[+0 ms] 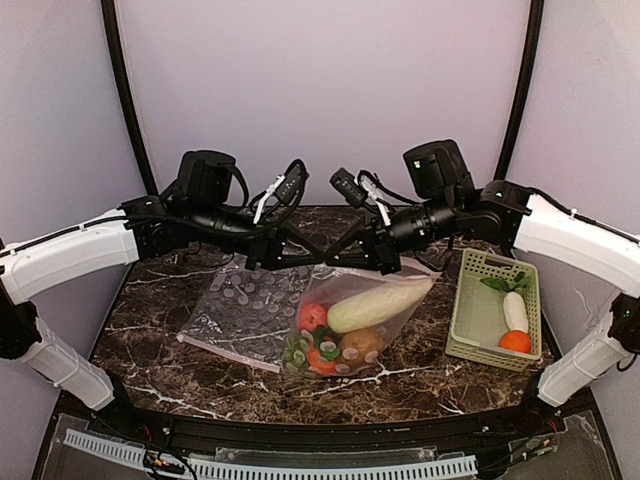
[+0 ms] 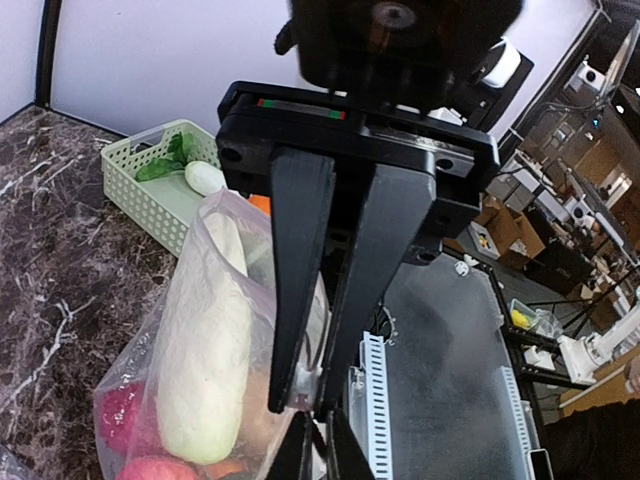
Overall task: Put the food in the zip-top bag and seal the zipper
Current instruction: Pass from the right arm to the left
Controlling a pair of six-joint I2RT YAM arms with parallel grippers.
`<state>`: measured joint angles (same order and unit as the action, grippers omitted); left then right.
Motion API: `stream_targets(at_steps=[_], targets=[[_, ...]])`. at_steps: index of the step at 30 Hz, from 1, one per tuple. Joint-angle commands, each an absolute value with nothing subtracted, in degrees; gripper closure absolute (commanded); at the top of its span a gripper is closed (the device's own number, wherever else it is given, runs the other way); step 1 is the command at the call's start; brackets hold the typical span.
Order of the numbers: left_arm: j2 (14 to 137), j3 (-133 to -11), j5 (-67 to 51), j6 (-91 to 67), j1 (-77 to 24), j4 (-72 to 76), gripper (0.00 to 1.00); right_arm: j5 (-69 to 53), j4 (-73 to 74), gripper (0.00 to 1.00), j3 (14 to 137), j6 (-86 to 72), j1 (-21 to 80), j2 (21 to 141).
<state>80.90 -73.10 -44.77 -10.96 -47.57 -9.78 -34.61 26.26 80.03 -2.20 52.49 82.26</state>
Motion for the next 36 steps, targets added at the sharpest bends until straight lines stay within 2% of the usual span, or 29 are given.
stream_targets(at_steps=[1, 20, 36], targets=[[80.4, -73.1, -45.9, -11.2, -48.0, -8.4, 0.99, -34.7, 24.8, 1.0, 81.5, -2.1, 52.9, 82.6], [73.1, -71.1, -36.4, -7.7, -47.9, -10.0, 0.99, -29.2, 29.6, 1.0, 79.7, -1.3, 52.4, 78.6], [71.4, -71.6, -35.6, -6.4, -47.9, -12.3, 0.99, -28.8, 33.2, 1.0, 77.0, -1.3, 50.7, 75.5]])
